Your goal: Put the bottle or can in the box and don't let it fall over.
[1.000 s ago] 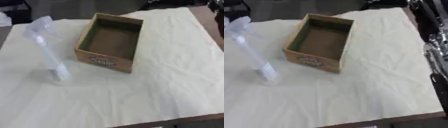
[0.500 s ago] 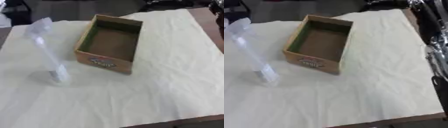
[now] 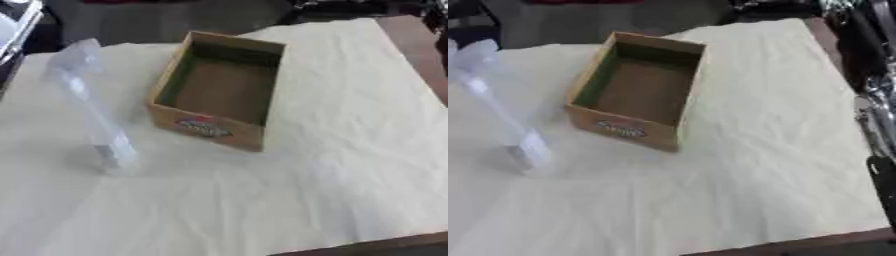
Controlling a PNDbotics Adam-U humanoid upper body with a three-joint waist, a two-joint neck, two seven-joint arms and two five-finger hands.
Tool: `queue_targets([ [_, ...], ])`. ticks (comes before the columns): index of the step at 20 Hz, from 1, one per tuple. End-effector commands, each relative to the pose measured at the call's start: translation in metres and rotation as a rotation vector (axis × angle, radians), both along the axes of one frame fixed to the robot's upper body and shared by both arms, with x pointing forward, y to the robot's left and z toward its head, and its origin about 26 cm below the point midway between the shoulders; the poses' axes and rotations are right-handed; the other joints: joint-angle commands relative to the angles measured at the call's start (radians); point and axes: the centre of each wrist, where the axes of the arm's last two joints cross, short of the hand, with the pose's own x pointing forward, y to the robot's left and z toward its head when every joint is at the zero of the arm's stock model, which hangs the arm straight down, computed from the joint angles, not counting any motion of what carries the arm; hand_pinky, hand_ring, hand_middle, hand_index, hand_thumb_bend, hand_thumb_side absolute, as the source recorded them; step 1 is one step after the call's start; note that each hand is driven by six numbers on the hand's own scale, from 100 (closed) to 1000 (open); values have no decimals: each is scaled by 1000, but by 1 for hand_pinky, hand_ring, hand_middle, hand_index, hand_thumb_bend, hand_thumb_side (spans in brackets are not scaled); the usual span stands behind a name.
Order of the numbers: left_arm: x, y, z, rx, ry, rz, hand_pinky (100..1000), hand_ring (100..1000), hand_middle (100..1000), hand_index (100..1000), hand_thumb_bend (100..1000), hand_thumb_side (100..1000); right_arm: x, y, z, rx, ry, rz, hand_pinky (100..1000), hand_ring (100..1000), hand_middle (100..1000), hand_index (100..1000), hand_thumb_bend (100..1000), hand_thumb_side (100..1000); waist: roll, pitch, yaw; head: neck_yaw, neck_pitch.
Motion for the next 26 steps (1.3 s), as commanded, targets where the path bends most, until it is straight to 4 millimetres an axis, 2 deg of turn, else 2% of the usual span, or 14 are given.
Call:
queue_targets([
  [1,-3,0,13,-20,-50,7,868,805,892,903,314,636,-2,2,9,-7,-28,14,863,845,824,874,100,680,-3,-14,-3,5,-17],
  [12,4,-4,9,51,-42,5,871,812,893,904,342,614,-1,2,8,-2,-24,16,863,845,824,874,100,688,2,-16,-7,12,-7],
  [14,4,-3,8,58,-37,0,872,811,894,903,319,617,-1,2,8,-2,-22,16,863,845,824,874,100,690,3,-16,-7,11,-8],
  [21,-4,18,24,57,-46,12,890,826,899,910,334,630,-1,-1,6,-8,-13,2,863,845,824,874,100,690,10,-19,0,0,-1],
  [26,-7,36,25,125,-13,16,919,852,910,917,357,646,-2,-3,5,-11,-8,-6,863,845,824,874,100,689,12,-24,6,-8,2],
])
